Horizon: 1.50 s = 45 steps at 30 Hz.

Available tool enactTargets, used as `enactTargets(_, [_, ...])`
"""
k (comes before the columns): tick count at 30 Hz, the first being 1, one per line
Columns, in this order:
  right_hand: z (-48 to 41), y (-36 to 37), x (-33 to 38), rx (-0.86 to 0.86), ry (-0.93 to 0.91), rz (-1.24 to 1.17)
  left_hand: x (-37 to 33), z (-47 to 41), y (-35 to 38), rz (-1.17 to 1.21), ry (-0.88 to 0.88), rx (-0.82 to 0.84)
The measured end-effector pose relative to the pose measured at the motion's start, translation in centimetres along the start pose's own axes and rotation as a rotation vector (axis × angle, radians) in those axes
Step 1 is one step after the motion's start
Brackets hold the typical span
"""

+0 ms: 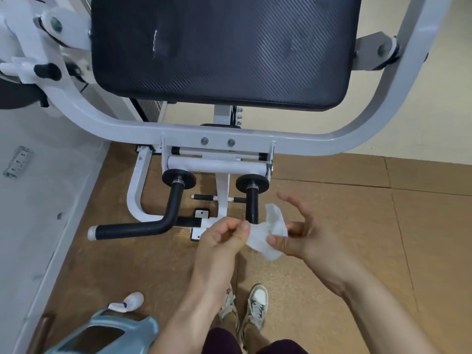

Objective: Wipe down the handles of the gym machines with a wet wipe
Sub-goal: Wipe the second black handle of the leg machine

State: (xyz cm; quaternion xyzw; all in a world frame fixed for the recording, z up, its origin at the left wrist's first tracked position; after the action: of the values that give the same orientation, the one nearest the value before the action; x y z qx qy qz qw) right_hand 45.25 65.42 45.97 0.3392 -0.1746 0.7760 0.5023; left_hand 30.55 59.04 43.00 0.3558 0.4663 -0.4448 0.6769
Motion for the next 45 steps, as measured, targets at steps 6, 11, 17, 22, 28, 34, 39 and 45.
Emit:
enactTargets(6, [-0.3, -0.8, 1.5, -0.048, -0.012, 0.035, -0.2, -1.6, 0.0, 0.222, 0.024, -0.110])
enactTargets(11, [-1.6, -1.8, 1.0, -0.053, 0.106, -0.480, -0.2, -1.5, 0.1, 0.140, 0.057, 0.171])
enactTargets(17, [-2.9, -5.0, 0.7, 0.067, 0.264, -0.328, 1.1, -0.1, 2.5, -0.541, 0.205, 0.184])
enactTargets(22, [-3.6, -10.0, -0.8, 0.097, 0.017, 1.033, 4.4, 1.8, 8.0, -0.777, 0.350, 0.048])
enactTargets(28, [-4.8, -15.3, -2.3, 0.273, -0.194, 1.135, 8.6, 4.2, 15.2, -0.230, 0.054, -0.234])
enactTargets(34, [-9.3, -15.2, -6.8, 0.049, -0.215, 0.903, 13.2, 3.0, 18.2, 0.035, -0.155, -0.633])
enactTargets(39, [-10.1, -13.3, -10.2, -0.223, -0.730, 1.018, 16.5, 1.6, 18.5, 0.042, -0.117, -0.804])
enactTargets(45, [-9.3, -11.9, -13.6, -0.369, -0.772, 1.419, 18.6, 0.7, 19.3, 0.285, -0.137, -0.895])
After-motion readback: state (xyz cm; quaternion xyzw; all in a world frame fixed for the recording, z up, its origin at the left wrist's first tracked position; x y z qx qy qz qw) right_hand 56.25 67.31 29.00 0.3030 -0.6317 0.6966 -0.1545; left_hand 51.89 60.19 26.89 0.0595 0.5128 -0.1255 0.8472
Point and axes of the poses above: each hand's wrist, its own z-axis away from the middle knuckle, its own y-axis out of the palm, x = y × z, the point moved 1 cm from there along -z, towards the middle knuckle, and after that the axes turned 11 degrees about y, right-handed, at the moved point
